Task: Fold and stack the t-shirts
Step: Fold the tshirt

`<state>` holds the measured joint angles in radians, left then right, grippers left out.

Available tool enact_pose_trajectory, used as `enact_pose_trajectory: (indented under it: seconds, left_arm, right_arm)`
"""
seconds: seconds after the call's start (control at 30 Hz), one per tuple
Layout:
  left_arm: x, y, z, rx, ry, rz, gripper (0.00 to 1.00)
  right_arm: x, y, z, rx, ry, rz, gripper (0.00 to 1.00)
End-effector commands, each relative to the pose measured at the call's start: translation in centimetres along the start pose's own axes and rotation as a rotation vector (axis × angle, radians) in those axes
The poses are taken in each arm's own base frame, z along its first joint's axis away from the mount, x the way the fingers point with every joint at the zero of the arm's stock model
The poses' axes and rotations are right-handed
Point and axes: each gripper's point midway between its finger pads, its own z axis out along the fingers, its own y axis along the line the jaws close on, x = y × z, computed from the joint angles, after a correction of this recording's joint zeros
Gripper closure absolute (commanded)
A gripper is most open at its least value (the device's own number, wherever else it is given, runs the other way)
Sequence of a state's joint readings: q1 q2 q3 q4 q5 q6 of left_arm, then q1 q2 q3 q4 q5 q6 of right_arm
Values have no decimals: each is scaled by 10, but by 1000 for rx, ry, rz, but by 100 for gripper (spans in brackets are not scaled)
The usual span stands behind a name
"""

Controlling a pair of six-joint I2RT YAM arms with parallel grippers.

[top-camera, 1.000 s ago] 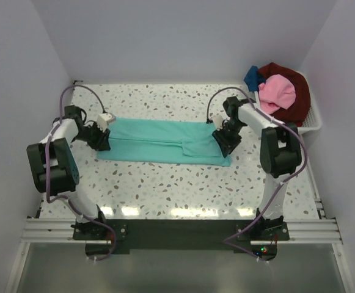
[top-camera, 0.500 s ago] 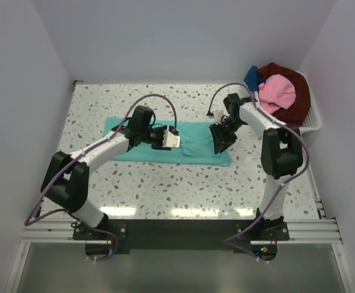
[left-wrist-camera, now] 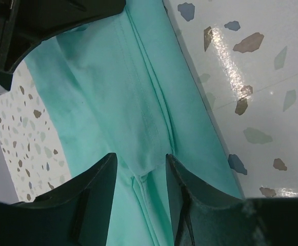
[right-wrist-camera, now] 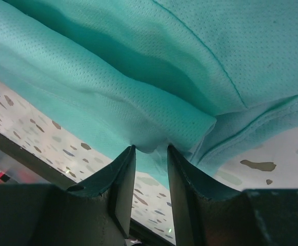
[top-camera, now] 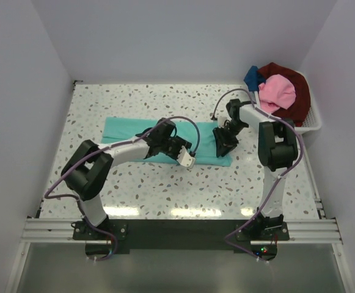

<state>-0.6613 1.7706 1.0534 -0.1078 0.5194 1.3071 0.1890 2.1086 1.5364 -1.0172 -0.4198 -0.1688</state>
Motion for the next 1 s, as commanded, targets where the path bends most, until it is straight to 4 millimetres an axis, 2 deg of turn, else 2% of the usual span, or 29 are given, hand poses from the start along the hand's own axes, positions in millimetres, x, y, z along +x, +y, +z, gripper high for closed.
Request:
enact_pose_trajectory:
  seconds: [0.0, 0.17, 0.63, 0.73, 0.8, 0.83, 0.97]
  left_arm:
    - [-4, 8, 9, -22, -4, 108, 52]
    - [-1, -6, 20, 19, 15, 158, 52]
    - [8, -10, 32, 37, 39, 133, 54]
    - [9, 1, 33, 0, 50, 103, 63]
    - [7, 8, 32, -18, 49, 84, 76]
    - [7, 10, 31, -25, 52, 65, 80]
    - [6, 15, 29, -39, 54, 53, 99]
  right_arm:
    - [-10, 5, 1, -42, -22, 0, 65]
    - [-9, 10, 1, -73, -23, -8, 66]
    - [-13, 20, -6, -112, -31, -17, 64]
    - [-14, 15, -4, -95, -32, -18, 70]
    - [-15, 15, -3, -89, -38, -23, 77]
    - [-16, 16, -5, -93, -42, -22, 85]
    - [-27, 22, -16, -104, -85, -32, 100]
